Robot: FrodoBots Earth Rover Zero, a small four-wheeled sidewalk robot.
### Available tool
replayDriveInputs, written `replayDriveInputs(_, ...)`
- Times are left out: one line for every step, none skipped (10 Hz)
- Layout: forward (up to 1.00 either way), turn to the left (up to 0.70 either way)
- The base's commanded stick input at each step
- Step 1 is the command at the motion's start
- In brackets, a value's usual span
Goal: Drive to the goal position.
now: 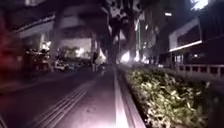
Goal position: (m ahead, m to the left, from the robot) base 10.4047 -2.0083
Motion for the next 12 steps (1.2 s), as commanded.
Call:
replayDriveInputs(0.45,0.00)
replayDriveInputs(0.45,0.00)
replayDriveInputs(0.45,0.00)
replayDriveInputs(0.45,0.00)
replayDriveInputs(0.45,0.00)
replayDriveInputs(0.45,0.00)
replayDriveInputs(0.45,0.00)
replayDriveInputs(0.45,0.00)
replayDriveInputs(0.45,0.00)
replayDriveInputs(0.45,0.00)
replayDriveInputs(0.45,0.00)
replayDriveInputs(0.45,0.00)
